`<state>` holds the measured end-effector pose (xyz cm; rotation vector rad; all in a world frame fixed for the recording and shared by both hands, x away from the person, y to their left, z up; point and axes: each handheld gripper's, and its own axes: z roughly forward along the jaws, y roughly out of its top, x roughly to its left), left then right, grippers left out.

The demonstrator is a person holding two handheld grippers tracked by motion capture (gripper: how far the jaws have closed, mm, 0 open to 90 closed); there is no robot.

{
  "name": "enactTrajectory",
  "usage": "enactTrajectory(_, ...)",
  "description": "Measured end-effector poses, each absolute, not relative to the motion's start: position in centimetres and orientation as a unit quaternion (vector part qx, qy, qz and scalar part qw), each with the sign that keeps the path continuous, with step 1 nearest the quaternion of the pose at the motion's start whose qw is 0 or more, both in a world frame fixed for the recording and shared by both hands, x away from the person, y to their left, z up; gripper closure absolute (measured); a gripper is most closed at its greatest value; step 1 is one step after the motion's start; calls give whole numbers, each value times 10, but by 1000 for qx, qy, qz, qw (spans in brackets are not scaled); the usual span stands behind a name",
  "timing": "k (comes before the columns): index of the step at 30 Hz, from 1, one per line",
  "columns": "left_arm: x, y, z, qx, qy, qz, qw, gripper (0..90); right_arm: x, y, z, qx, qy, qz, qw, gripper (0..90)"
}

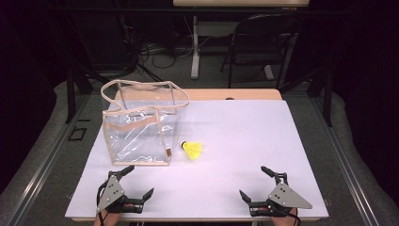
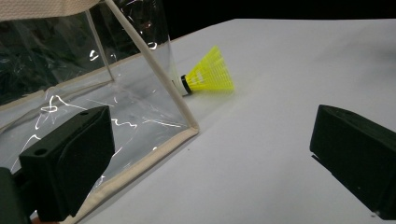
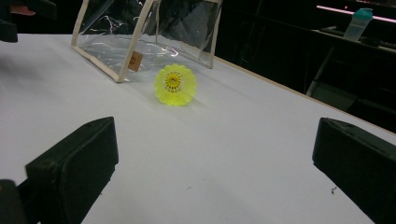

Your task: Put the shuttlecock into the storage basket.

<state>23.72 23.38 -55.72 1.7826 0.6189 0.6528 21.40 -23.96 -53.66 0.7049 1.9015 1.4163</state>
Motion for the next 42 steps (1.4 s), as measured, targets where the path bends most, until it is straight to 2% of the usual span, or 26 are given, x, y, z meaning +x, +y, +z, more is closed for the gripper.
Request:
enactTrajectory(24, 240, 230, -558, 757, 255, 270, 538, 0, 222, -231, -537, 267, 742, 534, 305, 0)
enactTrajectory(42, 240, 227, -559, 760, 251, 271, 535, 0, 250, -211, -538, 284, 764, 509, 278, 0)
